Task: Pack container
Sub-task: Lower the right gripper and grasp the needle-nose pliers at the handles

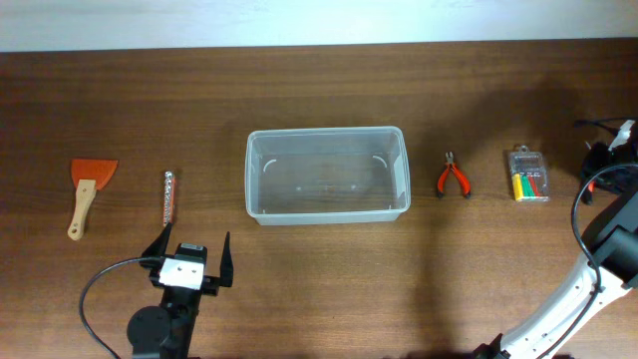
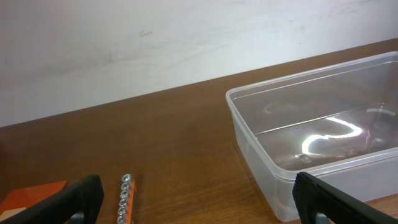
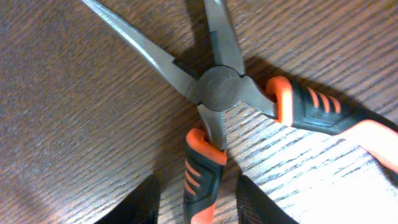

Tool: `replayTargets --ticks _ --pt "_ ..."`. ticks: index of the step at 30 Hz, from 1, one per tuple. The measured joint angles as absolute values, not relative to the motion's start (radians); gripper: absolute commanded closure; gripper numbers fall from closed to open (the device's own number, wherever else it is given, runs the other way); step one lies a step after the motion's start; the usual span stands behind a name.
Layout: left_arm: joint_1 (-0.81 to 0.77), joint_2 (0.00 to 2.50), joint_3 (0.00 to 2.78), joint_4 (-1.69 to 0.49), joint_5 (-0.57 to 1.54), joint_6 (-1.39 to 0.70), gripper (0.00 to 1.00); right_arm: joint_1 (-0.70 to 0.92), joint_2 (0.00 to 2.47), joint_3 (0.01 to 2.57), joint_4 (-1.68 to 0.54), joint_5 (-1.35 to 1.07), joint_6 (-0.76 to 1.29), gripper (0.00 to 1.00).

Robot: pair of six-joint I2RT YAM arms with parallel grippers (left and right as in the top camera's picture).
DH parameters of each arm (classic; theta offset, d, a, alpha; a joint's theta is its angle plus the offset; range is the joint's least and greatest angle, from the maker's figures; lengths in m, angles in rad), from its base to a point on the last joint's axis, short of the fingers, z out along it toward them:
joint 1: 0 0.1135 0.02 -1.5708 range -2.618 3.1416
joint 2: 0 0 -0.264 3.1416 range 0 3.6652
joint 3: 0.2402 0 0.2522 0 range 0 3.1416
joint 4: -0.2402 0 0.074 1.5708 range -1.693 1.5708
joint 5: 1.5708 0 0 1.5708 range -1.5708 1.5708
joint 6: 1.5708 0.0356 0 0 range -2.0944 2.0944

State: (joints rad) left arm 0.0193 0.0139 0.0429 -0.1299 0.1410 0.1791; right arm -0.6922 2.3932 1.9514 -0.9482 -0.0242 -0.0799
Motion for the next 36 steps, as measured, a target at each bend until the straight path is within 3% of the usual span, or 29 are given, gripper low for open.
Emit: replayTargets --ticks 3,10,25,36 --pt "0.019 0.014 0.043 -0.13 0.141 0.179 0.01 -0.692 2.393 1.951 -0.949 -0.023 -0.078 0.62" --pt "0.019 0.014 0.043 -0.13 0.141 0.179 0.01 -0.692 2.393 1.951 -0.948 -0.023 -0.072 0.78" --pt "0.019 0.014 0.043 -0.13 0.141 0.179 0.01 -0.692 2.393 1.958 -0.956 -0.028 -0.052 0.96" --pt "0.019 0.014 0.043 -0.13 0.141 0.179 0.01 -0.692 2.425 2.118 -1.078 -0.046 -0.049 0.96"
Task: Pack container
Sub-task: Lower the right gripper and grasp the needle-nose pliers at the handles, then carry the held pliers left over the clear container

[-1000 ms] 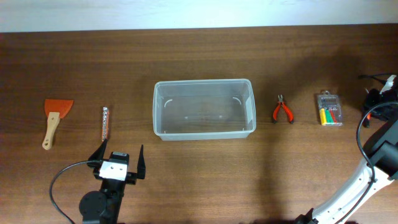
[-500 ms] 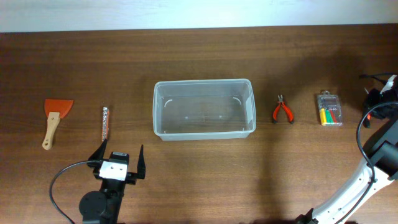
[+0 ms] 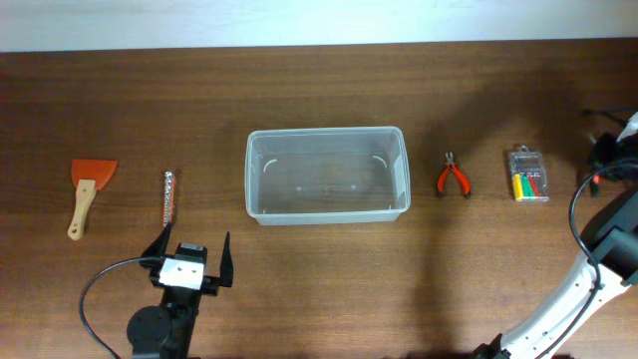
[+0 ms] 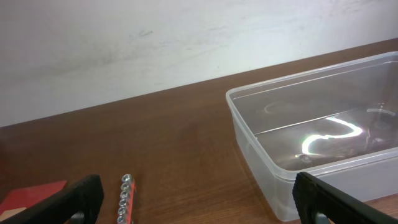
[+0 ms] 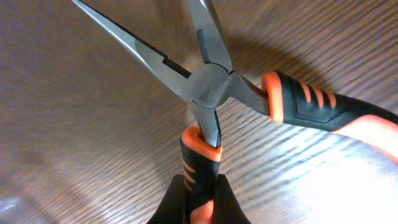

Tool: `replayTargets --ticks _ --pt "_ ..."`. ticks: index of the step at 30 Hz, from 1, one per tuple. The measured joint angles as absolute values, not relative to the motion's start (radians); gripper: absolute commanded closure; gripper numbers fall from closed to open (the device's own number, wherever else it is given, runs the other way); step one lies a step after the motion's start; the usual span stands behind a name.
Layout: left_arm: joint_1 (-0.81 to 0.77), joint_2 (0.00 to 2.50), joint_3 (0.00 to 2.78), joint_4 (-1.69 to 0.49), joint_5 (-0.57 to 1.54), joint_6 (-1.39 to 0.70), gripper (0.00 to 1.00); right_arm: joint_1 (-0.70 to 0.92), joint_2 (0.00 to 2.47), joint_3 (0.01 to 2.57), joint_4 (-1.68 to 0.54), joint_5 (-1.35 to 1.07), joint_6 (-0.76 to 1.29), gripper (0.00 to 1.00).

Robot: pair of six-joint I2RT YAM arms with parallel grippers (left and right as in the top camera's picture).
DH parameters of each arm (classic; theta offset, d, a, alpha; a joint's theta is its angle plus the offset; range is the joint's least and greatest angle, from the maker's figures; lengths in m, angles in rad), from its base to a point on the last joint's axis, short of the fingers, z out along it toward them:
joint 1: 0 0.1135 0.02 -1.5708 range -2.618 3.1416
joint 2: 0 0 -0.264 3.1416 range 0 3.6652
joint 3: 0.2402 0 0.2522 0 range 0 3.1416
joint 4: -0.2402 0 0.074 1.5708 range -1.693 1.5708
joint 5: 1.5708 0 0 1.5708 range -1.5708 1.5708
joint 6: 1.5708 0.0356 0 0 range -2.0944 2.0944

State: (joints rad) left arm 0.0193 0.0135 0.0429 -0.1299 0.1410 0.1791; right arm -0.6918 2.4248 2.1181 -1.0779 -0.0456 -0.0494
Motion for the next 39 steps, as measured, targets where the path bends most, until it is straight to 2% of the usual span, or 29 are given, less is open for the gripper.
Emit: replayTargets --ticks 10,17,23,32,39 --pt "0.019 0.014 0.043 -0.13 0.141 0.179 0.01 -0.673 2.426 2.423 -1.274 -0.062 -0.049 0.96" --pt "0.019 0.014 0.043 -0.13 0.141 0.179 0.01 -0.583 2.425 2.674 -1.485 -0.171 -0.081 0.95" --pt "0.019 0.014 0.043 -0.13 0.141 0.179 0.01 -0.435 2.424 2.875 -1.688 -0.234 -0.158 0.95" --pt "0.019 0.014 0.043 -0.13 0.141 0.179 0.01 -0.175 2.34 2.936 -1.692 -0.257 -0.209 0.95" --pt "0.019 0.014 0.043 -0.13 0.141 0.179 0.01 0.086 2.293 2.933 -1.692 -0.252 -0.217 0.95"
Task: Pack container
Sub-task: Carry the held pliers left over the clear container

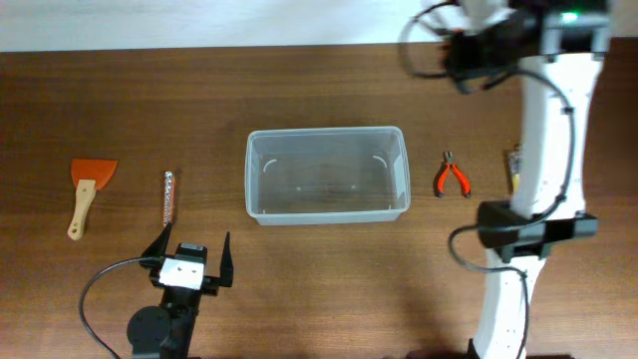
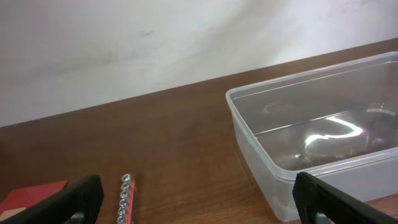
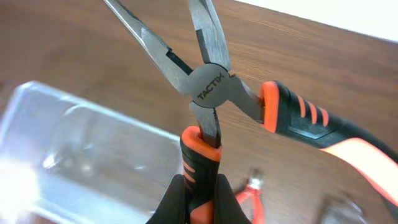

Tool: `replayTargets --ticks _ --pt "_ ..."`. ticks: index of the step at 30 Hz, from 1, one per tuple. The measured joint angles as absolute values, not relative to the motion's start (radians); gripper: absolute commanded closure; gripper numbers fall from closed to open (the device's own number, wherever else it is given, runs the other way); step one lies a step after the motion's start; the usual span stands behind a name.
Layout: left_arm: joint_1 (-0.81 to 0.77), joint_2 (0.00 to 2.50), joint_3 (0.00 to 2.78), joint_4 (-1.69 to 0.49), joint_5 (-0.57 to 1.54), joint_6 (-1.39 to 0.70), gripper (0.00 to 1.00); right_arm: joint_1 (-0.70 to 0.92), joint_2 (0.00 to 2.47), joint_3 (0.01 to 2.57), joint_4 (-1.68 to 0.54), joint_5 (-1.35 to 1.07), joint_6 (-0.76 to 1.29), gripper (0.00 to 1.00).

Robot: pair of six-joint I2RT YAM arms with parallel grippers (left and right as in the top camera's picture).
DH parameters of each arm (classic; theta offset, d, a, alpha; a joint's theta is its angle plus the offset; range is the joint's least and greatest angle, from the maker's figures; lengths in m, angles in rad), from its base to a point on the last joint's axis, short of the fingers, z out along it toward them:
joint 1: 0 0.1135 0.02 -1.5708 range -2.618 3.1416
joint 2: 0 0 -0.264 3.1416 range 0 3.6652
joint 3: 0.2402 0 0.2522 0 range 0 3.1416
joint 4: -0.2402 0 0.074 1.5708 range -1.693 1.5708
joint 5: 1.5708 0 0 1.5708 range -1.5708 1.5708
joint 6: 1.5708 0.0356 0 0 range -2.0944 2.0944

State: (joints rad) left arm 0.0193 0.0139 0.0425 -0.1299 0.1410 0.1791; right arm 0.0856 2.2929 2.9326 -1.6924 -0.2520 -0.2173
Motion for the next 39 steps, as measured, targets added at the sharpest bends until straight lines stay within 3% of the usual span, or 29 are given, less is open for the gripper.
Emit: replayTargets --ticks 11,23,27,39 --pt "0.019 0.014 0.043 -0.13 0.141 0.179 0.01 0.427 2.124 2.502 -1.693 -0.116 -0.239 0.94" --pt "0.019 0.014 0.043 -0.13 0.141 0.179 0.01 0.488 2.116 2.172 -1.563 -0.095 -0.356 0.94" --pt "0.019 0.014 0.043 -0.13 0.141 0.179 0.01 0.494 2.116 2.106 -1.514 -0.11 -0.389 0.88" --pt "0.019 0.014 0.043 -0.13 0.141 0.179 0.01 0.493 2.116 1.958 -1.388 -0.172 -0.45 0.89"
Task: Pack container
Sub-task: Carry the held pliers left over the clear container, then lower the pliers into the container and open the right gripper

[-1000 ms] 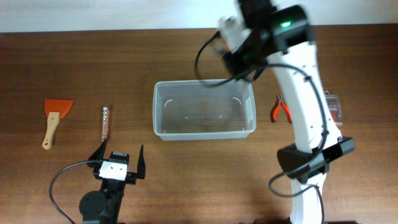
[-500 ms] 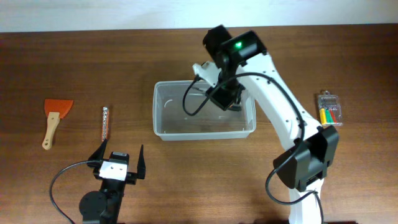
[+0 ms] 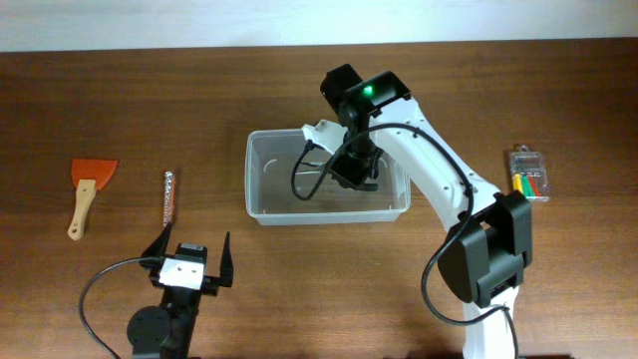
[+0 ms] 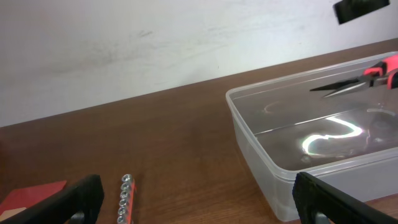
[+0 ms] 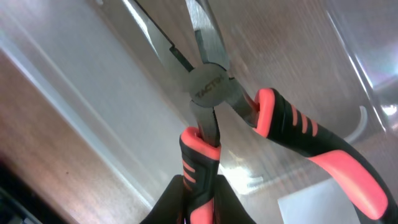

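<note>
The clear plastic container (image 3: 261, 214) stands mid-table. My right gripper (image 3: 353, 168) hangs inside its right half, shut on one handle of the orange-and-black pliers (image 5: 211, 87). The right wrist view has the gripper (image 5: 199, 186) at the bottom edge, with the pliers' jaws spread over the container floor. Their steel tips (image 4: 339, 87) show above the container (image 4: 261, 155) in the left wrist view. My left gripper (image 3: 195, 245) rests open near the front left, holding nothing, its fingers (image 4: 81, 198) wide apart.
A strip of sockets (image 3: 168, 197) and an orange scraper with a wooden handle (image 3: 85, 189) lie at the left. A small clear case with coloured pieces (image 3: 528, 176) lies at the right. The right arm (image 3: 439, 184) spans the container's right end.
My right arm was raised over the back of the table with the pliers in its grip. Now it reaches down into the container's right half. The pliers' spot right of the container is bare.
First my right gripper stood open around one handle of the pliers lying on the table. Then it was shut on that handle. After that the pliers were up in the air above the container, and now they hang inside it. The left arm stayed still.
</note>
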Tool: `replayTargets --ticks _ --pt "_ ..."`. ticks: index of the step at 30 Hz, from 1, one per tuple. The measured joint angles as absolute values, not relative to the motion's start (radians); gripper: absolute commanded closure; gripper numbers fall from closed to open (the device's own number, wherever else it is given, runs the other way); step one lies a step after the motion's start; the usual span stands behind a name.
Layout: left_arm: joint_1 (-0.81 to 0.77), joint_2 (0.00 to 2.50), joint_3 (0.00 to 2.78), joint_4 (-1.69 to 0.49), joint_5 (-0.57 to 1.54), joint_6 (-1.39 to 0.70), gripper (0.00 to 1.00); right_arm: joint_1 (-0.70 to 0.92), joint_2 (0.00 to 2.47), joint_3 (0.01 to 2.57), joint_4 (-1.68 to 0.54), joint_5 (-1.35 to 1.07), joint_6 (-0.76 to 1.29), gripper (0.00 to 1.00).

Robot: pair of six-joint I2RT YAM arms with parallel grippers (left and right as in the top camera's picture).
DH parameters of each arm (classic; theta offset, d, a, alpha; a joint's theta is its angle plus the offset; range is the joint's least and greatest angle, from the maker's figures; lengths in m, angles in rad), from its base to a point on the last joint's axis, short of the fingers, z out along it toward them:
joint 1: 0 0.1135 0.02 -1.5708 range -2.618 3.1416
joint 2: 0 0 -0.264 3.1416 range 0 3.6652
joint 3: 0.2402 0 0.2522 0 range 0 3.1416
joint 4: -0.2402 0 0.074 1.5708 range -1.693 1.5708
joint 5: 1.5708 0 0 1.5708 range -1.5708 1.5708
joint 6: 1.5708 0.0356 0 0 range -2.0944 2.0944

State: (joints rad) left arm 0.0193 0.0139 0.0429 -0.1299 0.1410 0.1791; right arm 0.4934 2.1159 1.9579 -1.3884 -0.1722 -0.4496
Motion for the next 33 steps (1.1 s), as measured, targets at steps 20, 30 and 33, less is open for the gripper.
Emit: replayTargets --ticks 20,30,33 --pt "0.019 0.014 0.043 -0.13 0.141 0.179 0.01 0.45 2.118 1.731 -1.134 -0.205 -0.47 0.87" --pt "0.019 0.014 0.043 -0.13 0.141 0.179 0.01 0.433 2.182 1.73 -1.117 -0.231 -0.471 0.86" --pt "0.019 0.014 0.043 -0.13 0.141 0.179 0.01 0.433 2.186 1.73 -1.117 -0.231 -0.471 0.82"
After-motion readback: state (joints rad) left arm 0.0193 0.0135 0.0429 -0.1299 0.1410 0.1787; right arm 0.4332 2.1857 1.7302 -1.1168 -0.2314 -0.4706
